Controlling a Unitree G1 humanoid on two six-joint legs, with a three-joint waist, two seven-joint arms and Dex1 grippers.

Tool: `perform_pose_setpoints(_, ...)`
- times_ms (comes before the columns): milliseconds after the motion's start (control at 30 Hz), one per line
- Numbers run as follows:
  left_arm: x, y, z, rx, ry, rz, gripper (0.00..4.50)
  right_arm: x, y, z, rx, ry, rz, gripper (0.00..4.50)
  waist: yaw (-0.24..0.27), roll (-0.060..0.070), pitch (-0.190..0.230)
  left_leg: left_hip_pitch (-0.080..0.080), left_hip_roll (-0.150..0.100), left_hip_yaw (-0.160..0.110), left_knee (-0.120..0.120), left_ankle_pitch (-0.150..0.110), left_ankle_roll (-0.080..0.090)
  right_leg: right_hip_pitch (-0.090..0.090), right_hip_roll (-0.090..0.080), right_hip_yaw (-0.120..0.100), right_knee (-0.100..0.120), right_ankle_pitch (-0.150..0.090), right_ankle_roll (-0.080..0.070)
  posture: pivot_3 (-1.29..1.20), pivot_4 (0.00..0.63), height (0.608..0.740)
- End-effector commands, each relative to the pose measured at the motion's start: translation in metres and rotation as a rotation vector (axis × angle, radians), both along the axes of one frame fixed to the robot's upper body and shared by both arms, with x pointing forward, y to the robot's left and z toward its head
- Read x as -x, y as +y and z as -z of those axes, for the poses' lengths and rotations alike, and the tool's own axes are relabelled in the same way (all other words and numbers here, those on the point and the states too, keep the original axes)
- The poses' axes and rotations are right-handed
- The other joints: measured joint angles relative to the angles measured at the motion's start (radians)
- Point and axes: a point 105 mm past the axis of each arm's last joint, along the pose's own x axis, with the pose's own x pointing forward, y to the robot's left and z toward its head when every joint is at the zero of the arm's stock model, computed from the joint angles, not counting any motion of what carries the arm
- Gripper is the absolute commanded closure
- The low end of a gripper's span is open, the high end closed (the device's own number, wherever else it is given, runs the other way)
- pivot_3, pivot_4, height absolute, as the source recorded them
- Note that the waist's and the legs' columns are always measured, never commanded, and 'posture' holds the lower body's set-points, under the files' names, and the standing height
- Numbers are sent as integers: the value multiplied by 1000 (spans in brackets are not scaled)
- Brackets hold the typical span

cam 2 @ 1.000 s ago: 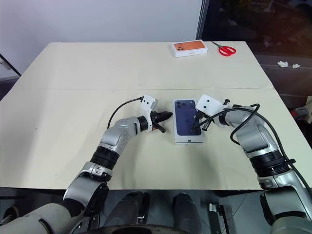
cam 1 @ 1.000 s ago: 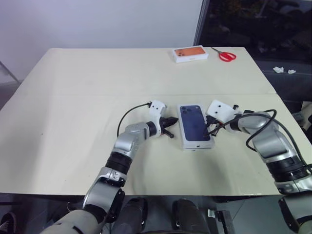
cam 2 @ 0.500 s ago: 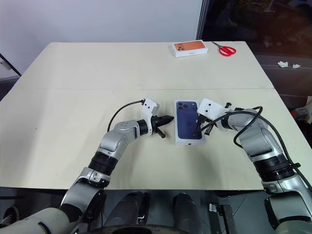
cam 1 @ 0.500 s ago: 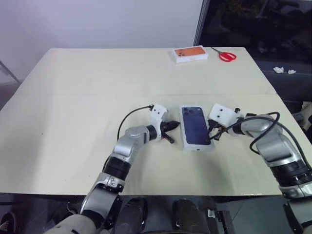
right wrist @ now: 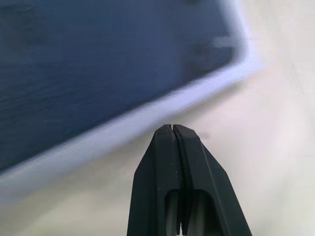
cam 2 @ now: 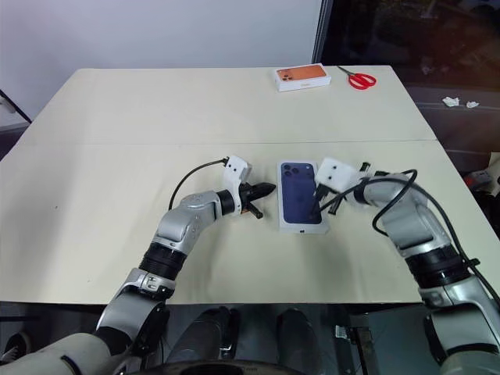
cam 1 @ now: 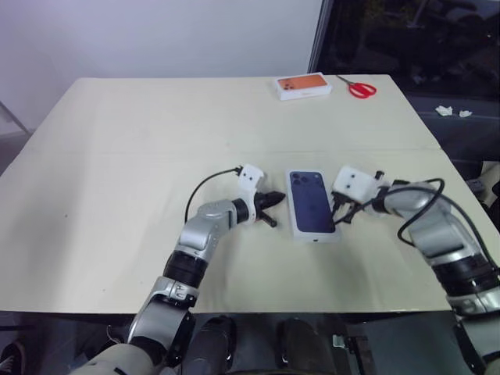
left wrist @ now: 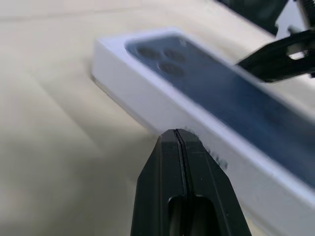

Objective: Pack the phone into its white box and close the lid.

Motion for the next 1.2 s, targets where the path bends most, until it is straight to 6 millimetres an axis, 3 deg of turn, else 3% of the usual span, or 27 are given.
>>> perform_pose_setpoints(33,-6,-13,-46,94,-108,20,4500,-10,10,-39,-104,-120,-15,4453,1,0,0,0,0,0,0,0,0,0,0,0,0,0,0,0,150,740)
perform_pose_setpoints(200,-3,-33,-41,63,-113,81,4500,-1,29,-18,-116,-42,-86,4453,3,0,0,0,-1,0,0,2,-4,1,0,-1,-2,0,0,0,150,740)
perform_pose_setpoints(300,4,-37,-15,-17,-73,119,4500,23,37,14,-87,105,-156,4453,1,0,0,0,-1,0,0,3,-4,1,0,-1,-2,0,0,0,150,740)
perform_pose_setpoints(367,15,-33,21,-159,-17,170,4500,47,36,40,3,213,-216,4453,0,0,0,0,-1,0,0,2,-4,1,0,0,-1,0,0,0,150,740)
perform_pose_setpoints(433,32,-25,50,-277,-19,250,4500,59,34,47,26,246,-237,4453,1,-1,-2,2,0,-1,-1,-1,1,4,0,-1,-1,0,0,0,150,740)
perform_pose_setpoints(467,37,-21,53,-279,-11,267,4500,62,35,43,8,252,-249,4453,0,-1,-4,6,1,-2,-1,-1,1,8,1,-1,-3,0,0,0,150,740)
perform_pose_setpoints(567,44,-8,44,-200,14,275,4500,77,39,36,-53,305,-304,4453,-1,0,-5,20,2,-3,-4,-3,2,25,0,-2,-9,-2,1,0,150,740)
perform_pose_setpoints(667,46,4,30,-145,2,273,4500,84,42,30,-107,340,-329,4453,-1,0,-5,21,3,-6,-4,-5,3,30,1,-5,-16,-3,4,0,150,740)
perform_pose_setpoints(700,45,7,25,-124,3,263,4247,82,44,28,-135,338,-322,4489,-1,0,-5,21,3,-6,-4,-5,4,29,0,-5,-16,-3,4,0,150,740)
perform_pose_setpoints(767,37,17,13,-101,-32,218,3647,77,48,19,-183,317,-321,3936,-4,0,-4,18,2,-5,-4,-5,5,27,0,-4,-16,-3,4,0,150,740)
perform_pose_setpoints(800,32,23,7,-98,-53,190,3142,71,50,13,-205,285,-311,3560,-2,0,-3,16,2,-5,-4,-5,5,24,0,-4,-16,-3,4,0,150,740)
perform_pose_setpoints(1000,15,81,-33,-64,-158,72,88,42,60,-30,-413,151,-296,545,0,1,-2,0,1,-3,0,-2,0,2,-1,-1,-2,-1,2,0,150,740)
perform_pose_setpoints(1033,15,93,-38,-51,-163,52,0,40,61,-36,-435,137,-295,62,0,2,-2,0,1,-3,-1,-2,-1,1,-1,-1,-2,-1,2,0,150,740)
perform_pose_setpoints(1200,19,142,-51,-78,-199,-6,0,36,60,-53,-535,118,-319,62,1,2,-1,0,1,-3,-2,-2,-1,1,0,-1,-2,-2,1,0,150,740)
